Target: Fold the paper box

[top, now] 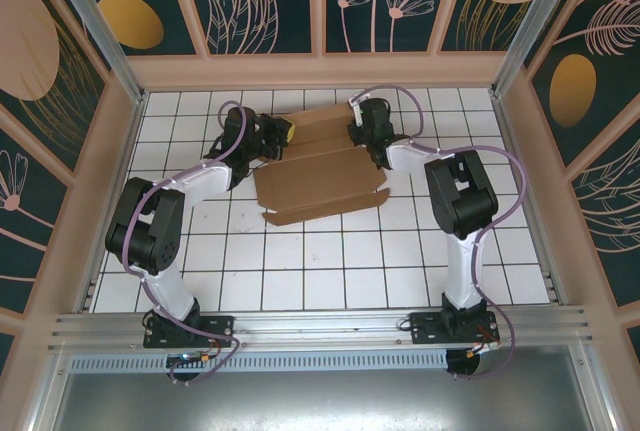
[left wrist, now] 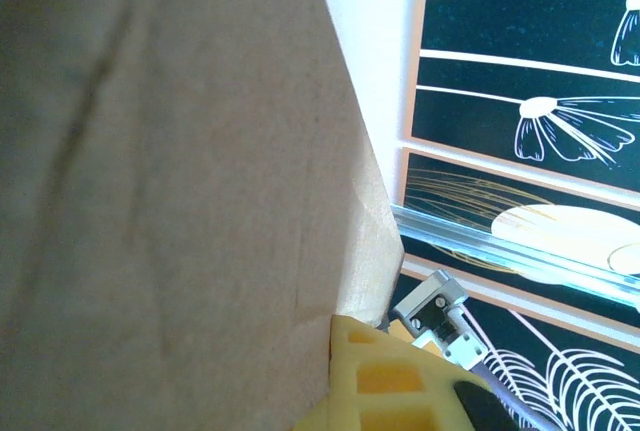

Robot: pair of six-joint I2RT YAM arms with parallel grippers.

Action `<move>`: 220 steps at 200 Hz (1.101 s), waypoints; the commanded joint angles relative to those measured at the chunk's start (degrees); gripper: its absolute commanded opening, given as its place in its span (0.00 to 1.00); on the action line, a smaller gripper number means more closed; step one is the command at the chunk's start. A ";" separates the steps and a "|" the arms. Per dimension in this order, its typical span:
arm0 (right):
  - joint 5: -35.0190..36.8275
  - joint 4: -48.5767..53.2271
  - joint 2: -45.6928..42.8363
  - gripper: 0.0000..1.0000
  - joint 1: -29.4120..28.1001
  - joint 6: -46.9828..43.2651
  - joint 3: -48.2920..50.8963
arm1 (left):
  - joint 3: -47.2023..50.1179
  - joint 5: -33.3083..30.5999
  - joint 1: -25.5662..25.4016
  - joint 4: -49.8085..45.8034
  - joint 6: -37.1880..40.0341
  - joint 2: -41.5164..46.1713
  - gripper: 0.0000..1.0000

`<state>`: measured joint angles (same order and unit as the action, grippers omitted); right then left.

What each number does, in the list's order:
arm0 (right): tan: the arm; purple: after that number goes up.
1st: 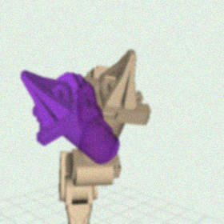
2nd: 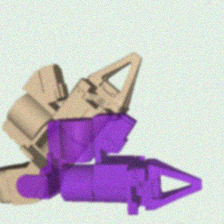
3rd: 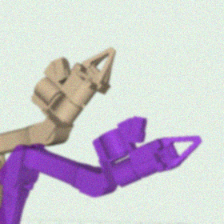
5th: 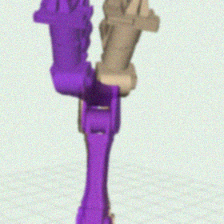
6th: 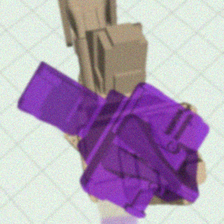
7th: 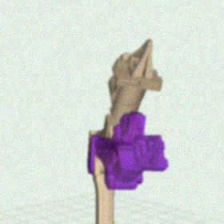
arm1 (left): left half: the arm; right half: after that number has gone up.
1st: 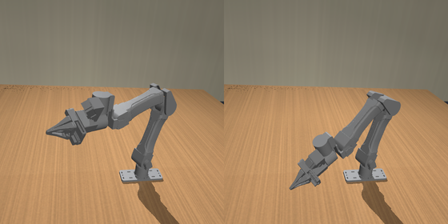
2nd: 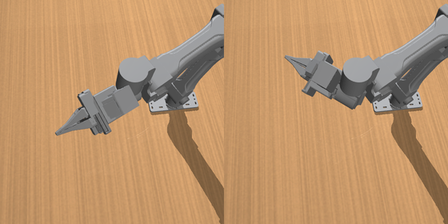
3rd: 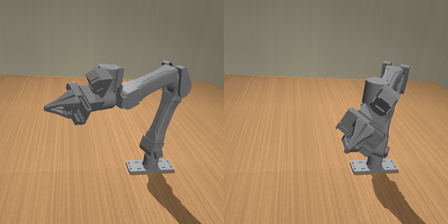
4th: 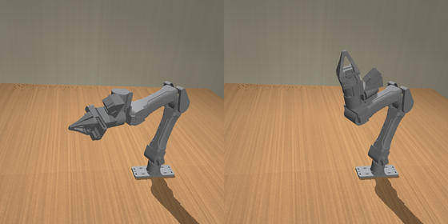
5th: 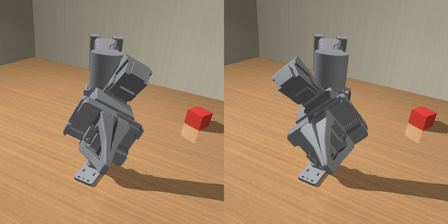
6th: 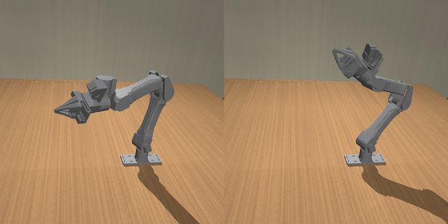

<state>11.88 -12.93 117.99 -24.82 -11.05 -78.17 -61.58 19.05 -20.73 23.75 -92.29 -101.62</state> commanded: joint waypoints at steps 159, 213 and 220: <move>4.83 13.62 1.36 0.28 -0.05 11.46 -4.24 | -1.27 0.91 0.06 -3.88 -1.97 -1.73 0.00; -6.96 5.23 -9.16 0.61 1.12 6.63 3.46 | -1.61 0.68 0.04 -4.75 -1.05 -1.65 0.00; -8.38 3.38 -11.04 0.62 1.30 5.67 5.23 | -1.76 0.80 0.05 -4.89 -1.04 -1.65 0.00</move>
<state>10.02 -3.29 114.67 -23.79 -2.42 -77.41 -62.59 19.11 -20.78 21.98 -93.32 -102.30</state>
